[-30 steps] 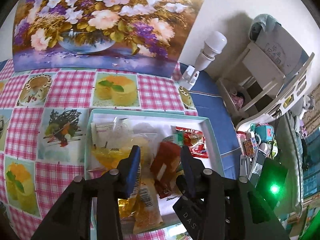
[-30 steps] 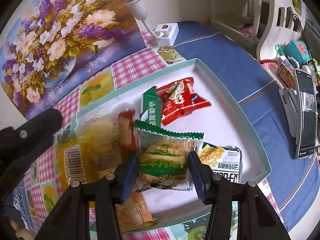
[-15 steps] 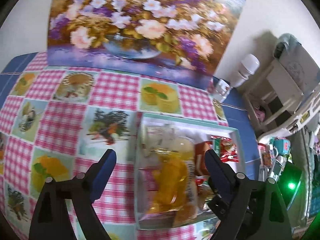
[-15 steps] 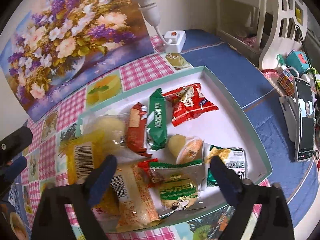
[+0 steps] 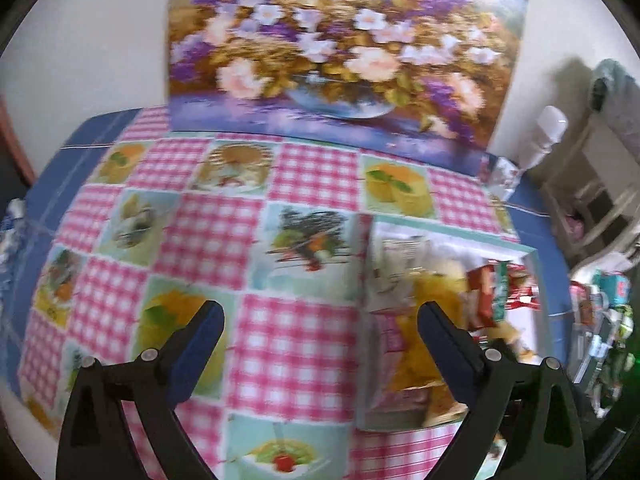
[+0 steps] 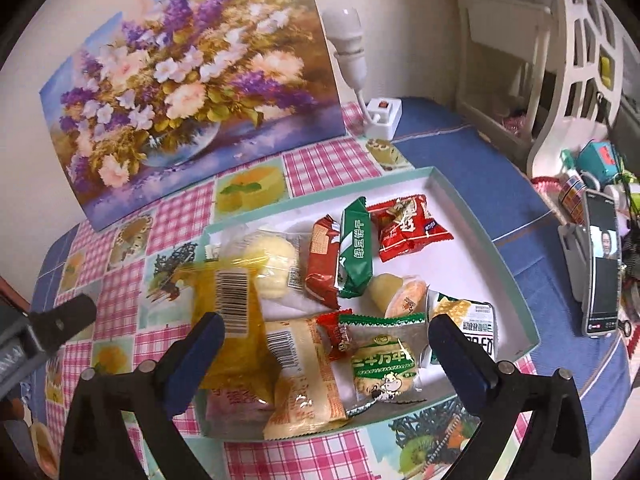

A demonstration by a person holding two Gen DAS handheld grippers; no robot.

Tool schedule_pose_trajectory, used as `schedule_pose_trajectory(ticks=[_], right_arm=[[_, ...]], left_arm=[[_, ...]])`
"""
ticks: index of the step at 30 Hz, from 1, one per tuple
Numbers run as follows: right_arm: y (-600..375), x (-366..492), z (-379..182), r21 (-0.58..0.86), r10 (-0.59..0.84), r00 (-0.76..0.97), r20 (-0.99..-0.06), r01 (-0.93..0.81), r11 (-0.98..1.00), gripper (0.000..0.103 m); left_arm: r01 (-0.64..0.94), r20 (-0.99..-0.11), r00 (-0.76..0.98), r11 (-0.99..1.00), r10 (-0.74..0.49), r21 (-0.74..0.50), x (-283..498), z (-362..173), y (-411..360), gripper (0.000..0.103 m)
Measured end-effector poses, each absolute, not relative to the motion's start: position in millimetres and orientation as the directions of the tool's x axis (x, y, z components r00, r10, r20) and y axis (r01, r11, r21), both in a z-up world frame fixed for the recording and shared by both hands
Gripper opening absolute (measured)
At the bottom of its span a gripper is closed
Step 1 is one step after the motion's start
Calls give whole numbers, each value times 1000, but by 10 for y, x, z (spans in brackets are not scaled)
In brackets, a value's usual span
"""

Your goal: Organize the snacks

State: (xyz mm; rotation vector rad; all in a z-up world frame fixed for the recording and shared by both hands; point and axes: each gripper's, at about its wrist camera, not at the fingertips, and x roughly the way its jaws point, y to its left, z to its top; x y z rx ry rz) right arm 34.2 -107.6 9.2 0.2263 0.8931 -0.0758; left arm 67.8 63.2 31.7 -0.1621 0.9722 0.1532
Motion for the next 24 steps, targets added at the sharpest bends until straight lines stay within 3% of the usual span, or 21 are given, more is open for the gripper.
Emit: schedule_pose_trajectory(ticks=[12,21,24], right_arm=[[-956,127,169,182,47,638,-768,148,972,103],[-926,94,159,188,55,636,-769,144,972,103],[-857,78,202,92,-39,640,-767,170,981,103]], left_arm=[[-257,-811,545,963,213,80,293,319,765,98],[-270,-819,535,961,206,65,190,319,871,98],[-276,-826,526,959,202,59,196,314,887,97]])
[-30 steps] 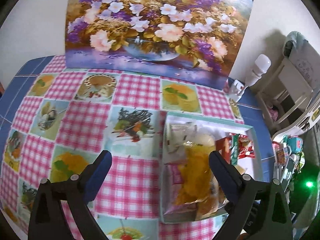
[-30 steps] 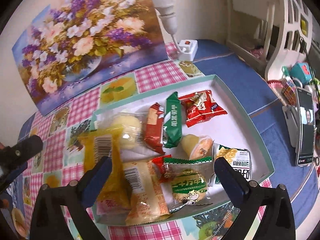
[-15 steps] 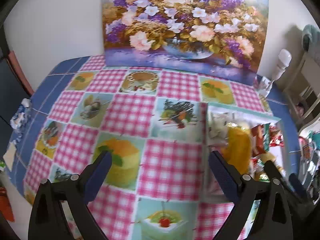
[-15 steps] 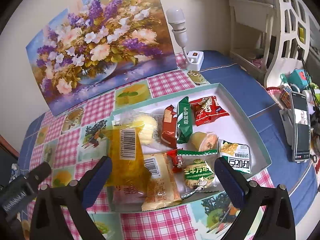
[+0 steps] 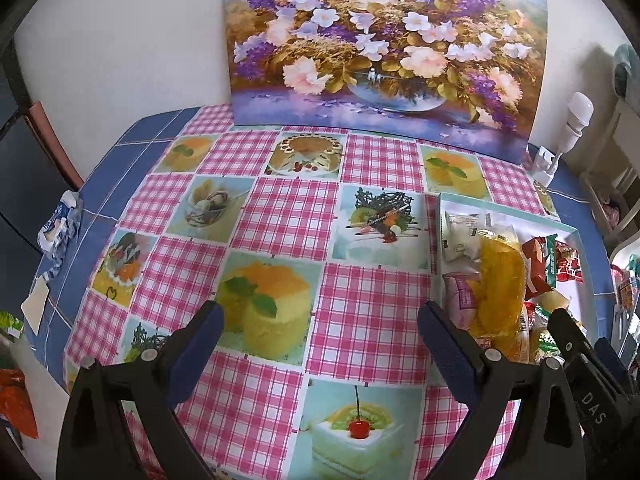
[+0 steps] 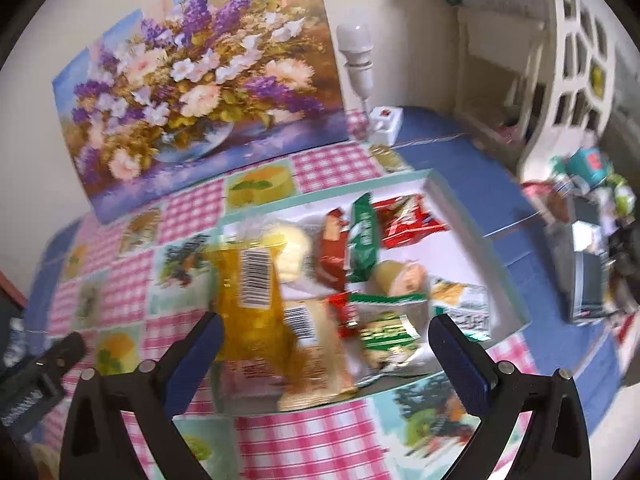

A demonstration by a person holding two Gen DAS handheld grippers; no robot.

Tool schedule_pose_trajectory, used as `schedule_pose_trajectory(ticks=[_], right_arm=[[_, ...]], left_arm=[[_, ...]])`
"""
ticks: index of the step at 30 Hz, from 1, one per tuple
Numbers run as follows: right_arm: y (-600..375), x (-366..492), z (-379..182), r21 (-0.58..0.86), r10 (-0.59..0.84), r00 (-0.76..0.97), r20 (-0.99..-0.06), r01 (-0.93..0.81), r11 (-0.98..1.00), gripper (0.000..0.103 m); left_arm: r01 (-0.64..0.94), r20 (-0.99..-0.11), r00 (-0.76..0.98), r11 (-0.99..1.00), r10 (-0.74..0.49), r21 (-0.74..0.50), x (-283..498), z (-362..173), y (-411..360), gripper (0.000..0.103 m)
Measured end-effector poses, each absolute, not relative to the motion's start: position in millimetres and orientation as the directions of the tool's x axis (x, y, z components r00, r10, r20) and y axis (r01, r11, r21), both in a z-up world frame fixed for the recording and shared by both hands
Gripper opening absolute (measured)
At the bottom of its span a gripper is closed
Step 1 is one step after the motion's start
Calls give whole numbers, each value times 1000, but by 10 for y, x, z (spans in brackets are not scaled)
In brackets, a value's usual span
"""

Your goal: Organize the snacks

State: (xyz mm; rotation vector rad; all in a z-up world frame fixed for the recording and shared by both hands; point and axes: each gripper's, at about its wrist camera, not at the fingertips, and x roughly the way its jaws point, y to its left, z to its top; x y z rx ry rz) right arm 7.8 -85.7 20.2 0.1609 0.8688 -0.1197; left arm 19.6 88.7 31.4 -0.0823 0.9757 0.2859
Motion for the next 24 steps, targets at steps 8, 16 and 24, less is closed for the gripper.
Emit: schedule_pose_trajectory(ticks=[8,16,24], right_arm=[[-773,52,260,19,-108,649,-753,186,982,103],[-793,133,83,72,-41,572,-819,174,982,103],[-751,153,11,74,-26,554,-832,156,985,103]], left_arm=[[-280,-829,525,959,193,46,179,340,947,98],[-298,-850,488,953,198,51,201,275,1018,98],[-304,-879,421,948,225,97,262,104,1061,97]])
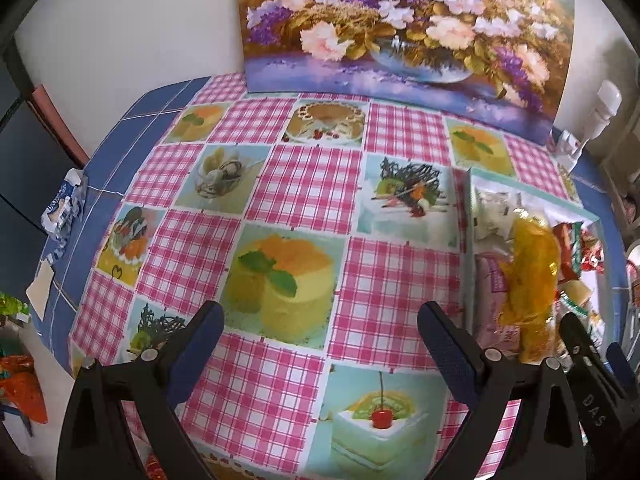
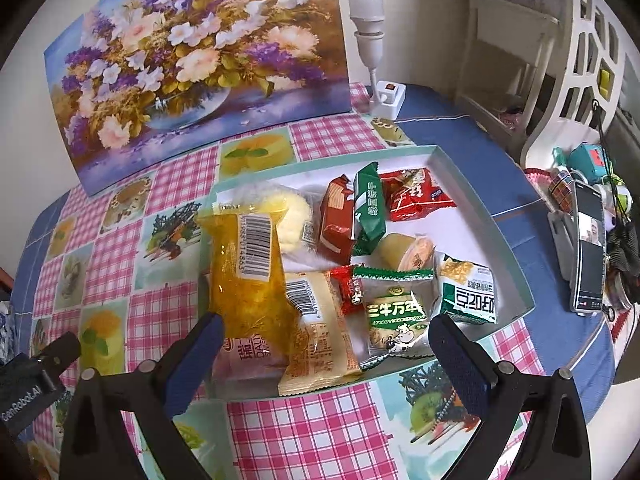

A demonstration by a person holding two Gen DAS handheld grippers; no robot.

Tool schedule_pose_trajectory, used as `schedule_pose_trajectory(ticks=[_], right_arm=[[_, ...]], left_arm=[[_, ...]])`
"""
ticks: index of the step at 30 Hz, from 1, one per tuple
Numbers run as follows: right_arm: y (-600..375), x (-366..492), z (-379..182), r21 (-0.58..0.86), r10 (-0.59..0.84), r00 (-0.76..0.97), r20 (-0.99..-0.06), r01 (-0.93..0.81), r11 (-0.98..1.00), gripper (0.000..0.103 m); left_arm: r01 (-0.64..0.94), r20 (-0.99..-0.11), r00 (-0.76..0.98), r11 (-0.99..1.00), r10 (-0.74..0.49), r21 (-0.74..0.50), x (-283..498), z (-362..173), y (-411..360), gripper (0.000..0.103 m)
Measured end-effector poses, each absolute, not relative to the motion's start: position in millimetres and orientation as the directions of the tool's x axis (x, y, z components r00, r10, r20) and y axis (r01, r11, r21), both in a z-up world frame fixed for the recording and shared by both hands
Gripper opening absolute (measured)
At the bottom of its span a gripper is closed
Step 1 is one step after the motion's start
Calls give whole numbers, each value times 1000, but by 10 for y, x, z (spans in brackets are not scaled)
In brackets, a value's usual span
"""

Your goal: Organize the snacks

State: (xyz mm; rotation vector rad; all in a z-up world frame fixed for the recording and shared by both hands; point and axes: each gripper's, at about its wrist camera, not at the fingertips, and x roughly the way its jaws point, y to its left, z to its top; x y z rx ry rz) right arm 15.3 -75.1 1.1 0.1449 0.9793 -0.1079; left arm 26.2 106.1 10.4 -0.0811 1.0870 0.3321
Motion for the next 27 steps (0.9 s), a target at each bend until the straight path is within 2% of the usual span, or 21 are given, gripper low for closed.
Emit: schedule_pose_trajectory(ticks=[13,27], right_arm=[[-733,164,-67,89,-2,520,-854,150,985,103],[-707,102,-64,99,8,511,-859,151,984,103]], left_arm=[[-291,-907,381,954,180,67,266,-28,1068,98],[-300,-901,385,951,199,82,197,-13,1117,97]])
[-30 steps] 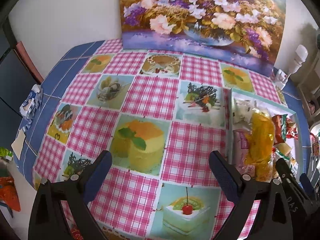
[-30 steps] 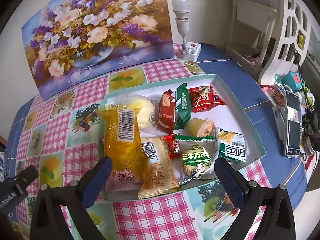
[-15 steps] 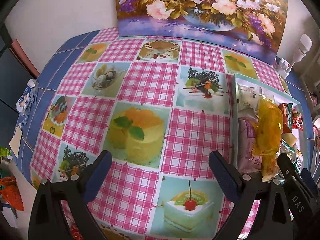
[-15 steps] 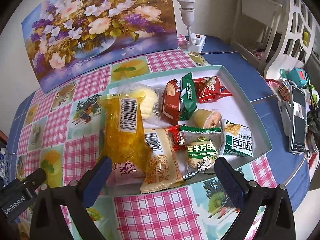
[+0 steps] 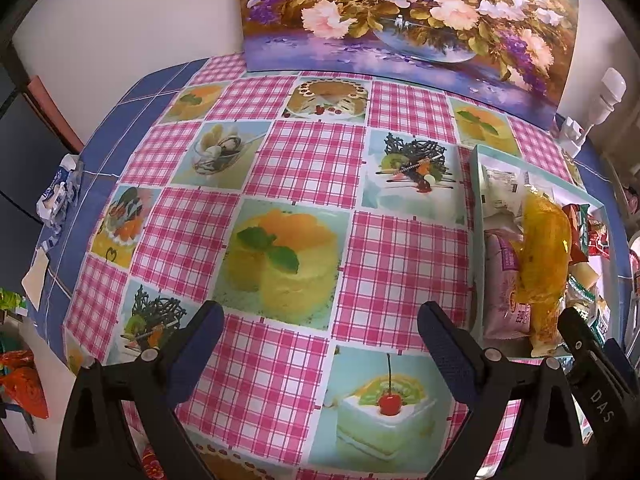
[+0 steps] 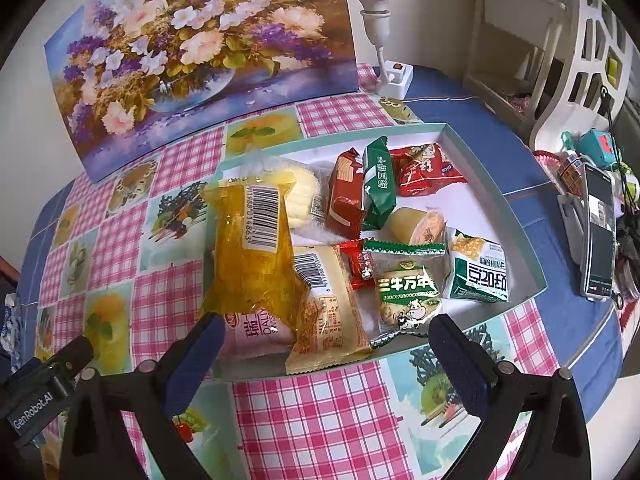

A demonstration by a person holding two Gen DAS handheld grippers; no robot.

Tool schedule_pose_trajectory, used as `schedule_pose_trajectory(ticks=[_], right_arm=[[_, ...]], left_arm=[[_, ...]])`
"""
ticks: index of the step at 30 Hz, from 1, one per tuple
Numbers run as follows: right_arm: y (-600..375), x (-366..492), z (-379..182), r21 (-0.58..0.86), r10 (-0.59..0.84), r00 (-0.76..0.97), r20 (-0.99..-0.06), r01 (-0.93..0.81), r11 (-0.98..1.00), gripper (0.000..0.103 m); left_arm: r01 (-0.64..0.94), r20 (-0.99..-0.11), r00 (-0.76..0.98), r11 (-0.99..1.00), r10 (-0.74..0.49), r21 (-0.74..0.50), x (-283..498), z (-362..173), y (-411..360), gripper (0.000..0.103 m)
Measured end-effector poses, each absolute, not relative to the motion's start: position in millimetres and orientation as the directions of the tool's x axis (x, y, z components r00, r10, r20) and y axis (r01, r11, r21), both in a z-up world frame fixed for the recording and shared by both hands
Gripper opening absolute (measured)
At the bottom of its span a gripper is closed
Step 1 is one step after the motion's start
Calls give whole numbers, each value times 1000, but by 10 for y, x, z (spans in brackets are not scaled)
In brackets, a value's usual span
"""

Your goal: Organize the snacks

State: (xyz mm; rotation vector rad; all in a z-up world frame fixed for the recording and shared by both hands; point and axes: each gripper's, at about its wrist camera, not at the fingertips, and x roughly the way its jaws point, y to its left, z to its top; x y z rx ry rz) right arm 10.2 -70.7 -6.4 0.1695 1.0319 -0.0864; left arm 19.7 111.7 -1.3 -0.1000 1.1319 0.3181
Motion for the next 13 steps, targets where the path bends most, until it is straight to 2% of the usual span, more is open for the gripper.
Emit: schedule_pose_trajectory(ticks=[13], right_arm=[[-710,72,-48,110,22,525,-851,137,985,103]], left_arm=[[-306,-898,394,949,196,73,163,10,1135,98]])
